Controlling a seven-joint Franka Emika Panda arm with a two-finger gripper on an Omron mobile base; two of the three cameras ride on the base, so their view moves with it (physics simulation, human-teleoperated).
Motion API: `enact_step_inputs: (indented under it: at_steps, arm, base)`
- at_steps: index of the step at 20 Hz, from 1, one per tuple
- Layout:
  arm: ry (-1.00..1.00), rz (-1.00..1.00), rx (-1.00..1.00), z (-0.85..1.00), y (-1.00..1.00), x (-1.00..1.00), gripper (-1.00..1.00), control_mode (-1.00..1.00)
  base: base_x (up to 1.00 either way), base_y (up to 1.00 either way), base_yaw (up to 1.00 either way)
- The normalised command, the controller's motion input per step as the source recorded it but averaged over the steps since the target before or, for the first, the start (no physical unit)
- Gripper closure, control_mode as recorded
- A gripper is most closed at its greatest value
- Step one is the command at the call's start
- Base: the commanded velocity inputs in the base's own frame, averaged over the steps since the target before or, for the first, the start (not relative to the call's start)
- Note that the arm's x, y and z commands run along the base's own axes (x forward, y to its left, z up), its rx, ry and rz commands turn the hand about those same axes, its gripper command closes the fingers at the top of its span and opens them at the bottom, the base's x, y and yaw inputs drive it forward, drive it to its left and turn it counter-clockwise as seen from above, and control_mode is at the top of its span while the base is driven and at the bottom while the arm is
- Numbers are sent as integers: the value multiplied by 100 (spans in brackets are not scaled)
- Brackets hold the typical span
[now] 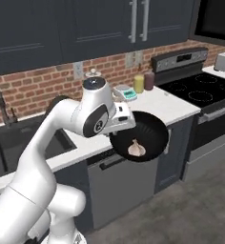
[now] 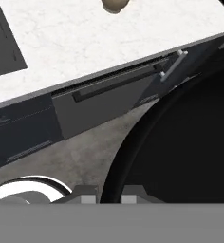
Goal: Pick the garlic from the sink and place it in the bowl. Then pick the bowl and place it in the microwave. Then close the microwave door and press the start button.
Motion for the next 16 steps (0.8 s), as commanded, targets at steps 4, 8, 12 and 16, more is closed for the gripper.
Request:
enact_step_inputs:
  at_steps: [4,8,12,16]
  arm:
    - [0,0,0,0,0,0,100,100]
    - [0,0,0,0,0,0,100,100]
    - [0,0,0,0,0,0,100,100]
    - [0,0,0,0,0,0,100,100]
  base:
    - [45,-94,-30]
    - [65,-100,-18]
    - [61,-100,-12]
    - [30,-100,-2]
